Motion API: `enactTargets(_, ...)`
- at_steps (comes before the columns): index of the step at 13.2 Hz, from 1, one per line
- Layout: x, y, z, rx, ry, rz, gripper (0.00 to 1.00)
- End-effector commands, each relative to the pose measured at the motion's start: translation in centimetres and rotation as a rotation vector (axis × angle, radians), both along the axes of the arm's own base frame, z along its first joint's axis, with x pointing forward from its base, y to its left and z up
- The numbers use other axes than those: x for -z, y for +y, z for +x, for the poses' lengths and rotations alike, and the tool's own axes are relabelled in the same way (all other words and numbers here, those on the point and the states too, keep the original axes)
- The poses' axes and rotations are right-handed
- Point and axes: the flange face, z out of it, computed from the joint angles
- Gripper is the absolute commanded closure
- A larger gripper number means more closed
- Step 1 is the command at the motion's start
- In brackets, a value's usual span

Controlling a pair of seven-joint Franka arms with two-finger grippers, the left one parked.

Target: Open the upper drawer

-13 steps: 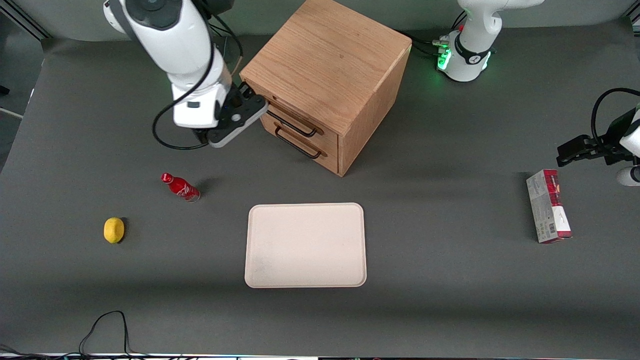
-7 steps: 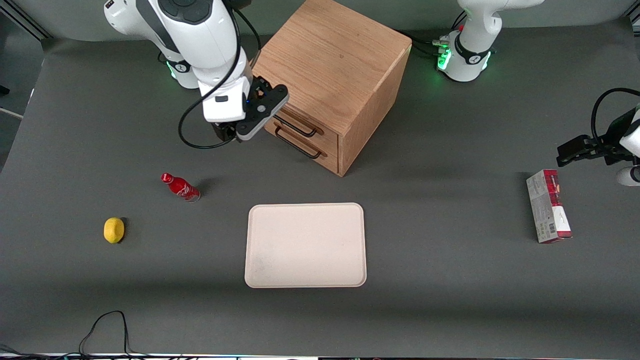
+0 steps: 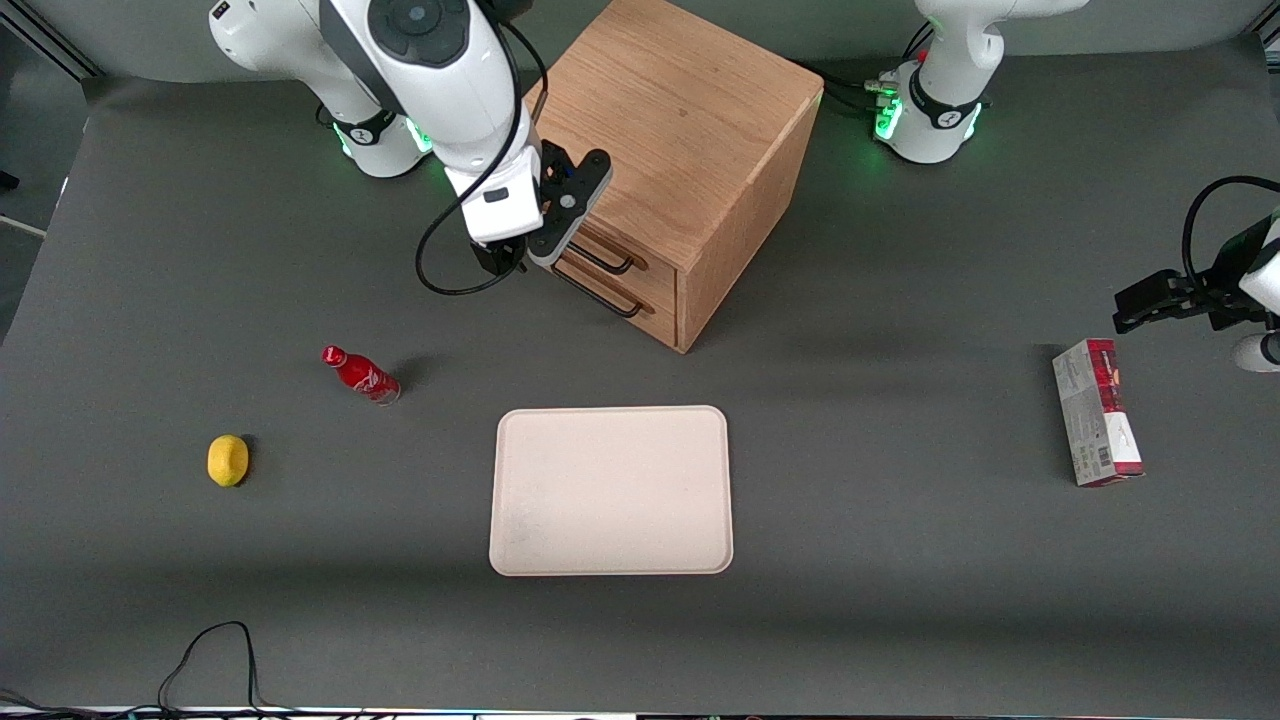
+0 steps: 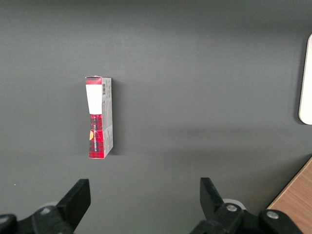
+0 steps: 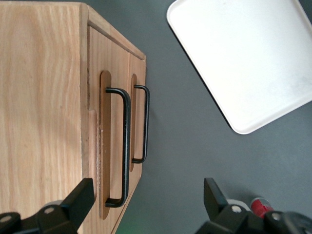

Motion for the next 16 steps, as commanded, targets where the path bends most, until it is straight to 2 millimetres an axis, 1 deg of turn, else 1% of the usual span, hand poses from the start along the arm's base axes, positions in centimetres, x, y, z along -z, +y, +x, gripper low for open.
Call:
enactTargets(1, 0.0, -1.1, 0.2, -0.035, 0.035, 0.057, 0.00)
enactTargets(4, 0.1, -1.2, 0.3, -0.014, 0.040, 0.055, 0.00)
enactTargets(7, 1.0, -0.9, -0.2, 0.051, 0.063, 0.042, 0.00)
enactTargets(10, 3.1, -1.0, -0.4, 0.064, 0.068, 0.041, 0.00)
enactTargets(13, 5.1, -0.9, -1.3, 0.071, 0.052, 0.050, 0.00)
enactTargets(14, 5.1, -0.4, -1.6, 0.063, 0.048, 0.052, 0.00)
enactTargets(16, 5.6, -0.2, -1.7, 0.061, 0.051, 0.048, 0.00)
